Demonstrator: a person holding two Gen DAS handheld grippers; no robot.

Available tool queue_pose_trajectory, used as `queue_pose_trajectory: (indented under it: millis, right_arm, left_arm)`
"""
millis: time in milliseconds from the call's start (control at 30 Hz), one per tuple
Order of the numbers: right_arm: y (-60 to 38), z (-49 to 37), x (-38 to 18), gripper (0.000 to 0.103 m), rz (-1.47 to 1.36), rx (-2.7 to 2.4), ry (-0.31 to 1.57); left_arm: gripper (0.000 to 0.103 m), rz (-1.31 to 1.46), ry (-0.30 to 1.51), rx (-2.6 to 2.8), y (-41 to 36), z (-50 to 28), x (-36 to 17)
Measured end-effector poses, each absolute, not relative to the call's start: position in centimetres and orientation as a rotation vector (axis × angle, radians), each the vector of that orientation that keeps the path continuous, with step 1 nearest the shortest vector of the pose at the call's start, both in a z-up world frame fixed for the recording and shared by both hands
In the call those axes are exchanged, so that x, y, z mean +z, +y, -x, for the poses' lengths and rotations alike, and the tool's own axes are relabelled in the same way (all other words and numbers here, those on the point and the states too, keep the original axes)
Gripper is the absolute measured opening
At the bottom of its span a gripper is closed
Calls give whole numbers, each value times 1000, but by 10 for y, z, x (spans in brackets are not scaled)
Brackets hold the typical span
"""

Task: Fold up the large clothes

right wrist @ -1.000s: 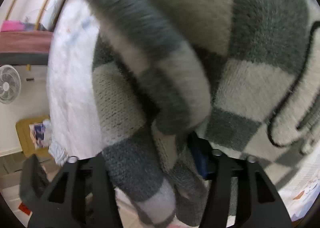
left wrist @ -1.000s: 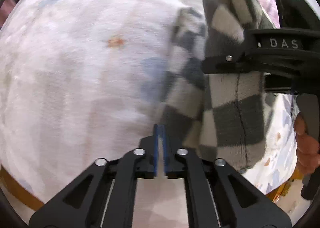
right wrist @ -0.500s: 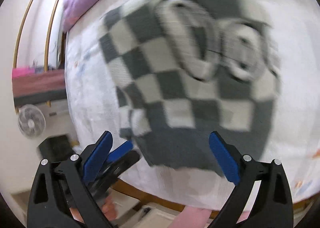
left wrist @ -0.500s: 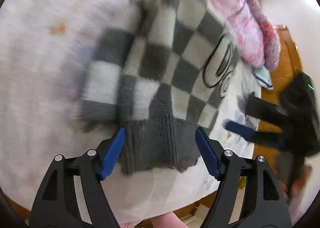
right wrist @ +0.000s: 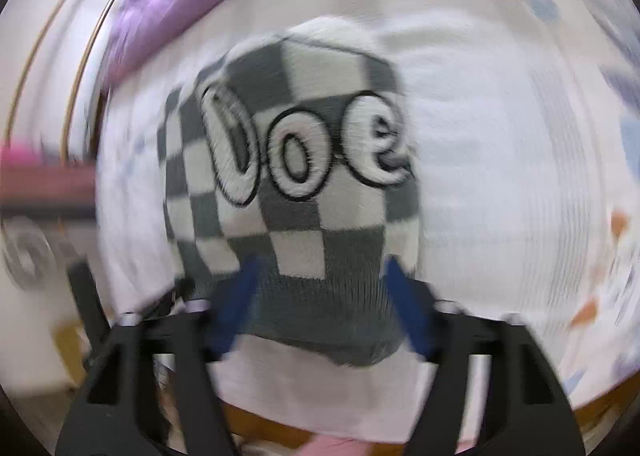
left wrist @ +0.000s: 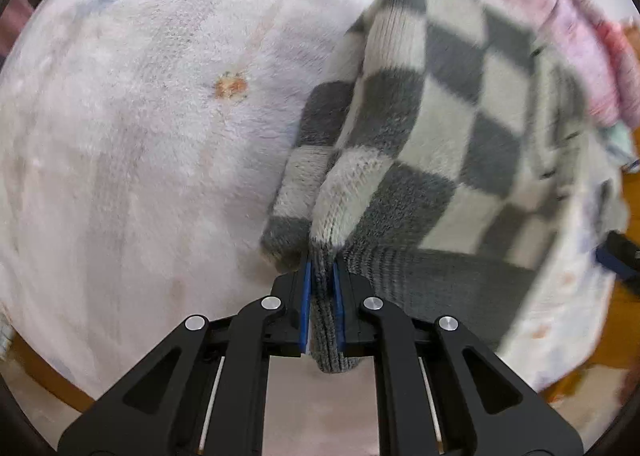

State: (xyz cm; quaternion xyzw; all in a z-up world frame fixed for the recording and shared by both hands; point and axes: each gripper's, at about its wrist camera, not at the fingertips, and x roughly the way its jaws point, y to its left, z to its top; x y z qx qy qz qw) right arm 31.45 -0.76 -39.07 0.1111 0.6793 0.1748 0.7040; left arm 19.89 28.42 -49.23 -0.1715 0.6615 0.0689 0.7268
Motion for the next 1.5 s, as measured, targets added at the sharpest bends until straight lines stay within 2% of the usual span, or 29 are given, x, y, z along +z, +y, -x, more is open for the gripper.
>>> queue_pose_trajectory:
  millis: [33, 100, 200, 233, 267, 300, 333, 400, 500, 600, 700, 800, 867, 967, 1067, 1200, 1267, 1333, 1433, 1467, 1500]
  right_arm:
    - [0, -315, -400, 29, -183, 392, 1509]
    - [17, -319, -443, 26, -88, 348, 1556]
    - [28, -327, -498, 27, -86, 313, 1587]
    - [28, -330, -493, 27, -97, 283, 1612]
    - [29, -331, -486, 28, -91, 279, 1630]
    - [29, -332, -471, 28, -75, 297, 1632]
    - [29, -334, -457, 28, -77, 312, 1607]
    - [19, -343, -419, 28, -101, 331, 1519]
    - [7, -380, -387, 28, -164, 337, 1465]
    - [10, -415, -378, 29, -131, 323, 1429]
    - [16, -443, -406, 29, -149, 321, 1510]
    - [23, -457, -427, 30, -133, 264, 1509]
    - [19, -466, -450, 30, -171, 222, 1546]
    - [30, -480, -469, 31, -122, 229, 1555]
    - [37, -485, -477, 31, -105, 195, 1490]
    - [29, -471, -452, 30, -106, 191, 1460]
    - [15, -440, -422, 30, -97, 225, 1459]
    - [2, -404, -415, 30, -121, 271, 1510]
    - [-15, -351, -472, 31, -199, 252, 1687]
    - [-23, -338, -507, 32, -281, 249, 1704]
    - [-28, -334, -517, 32, -329, 249, 1695]
  left_arm:
    - [10, 362, 1464, 164, 287, -197, -500]
    - [12, 237, 1470, 203, 281, -208, -522]
    - [17, 193, 1504, 195, 281, -210, -521]
    - [32, 170, 1523, 200, 283, -210, -511]
    - [55, 134, 1534, 214, 285, -209, -502]
    - [60, 102, 1536, 228, 288, -207, -490]
    - [61, 100, 1529, 223, 289, -207, -476]
    - [61, 85, 1529, 202, 284, -214, -450]
    - [61, -84, 1471, 223, 257, -241, -415]
    - [61, -186, 1457, 226, 239, -276, -391]
    - [58, -100, 1386, 178, 241, -313, -381]
    - [43, 89, 1313, 57, 241, -367, -406]
    - [21, 204, 1336, 59, 248, -403, -445]
    - [13, 271, 1429, 90, 260, -446, -516]
    - [11, 220, 1399, 57, 260, -466, -525]
    - [12, 209, 1391, 30, 265, -447, -486]
    - [13, 180, 1357, 27, 261, -412, -450]
    - [13, 188, 1385, -16, 251, -367, -439]
    - [12, 87, 1476, 33, 235, -319, -480]
    - [12, 109, 1456, 32, 239, -303, -507]
    - [12, 136, 1429, 36, 243, -295, -509]
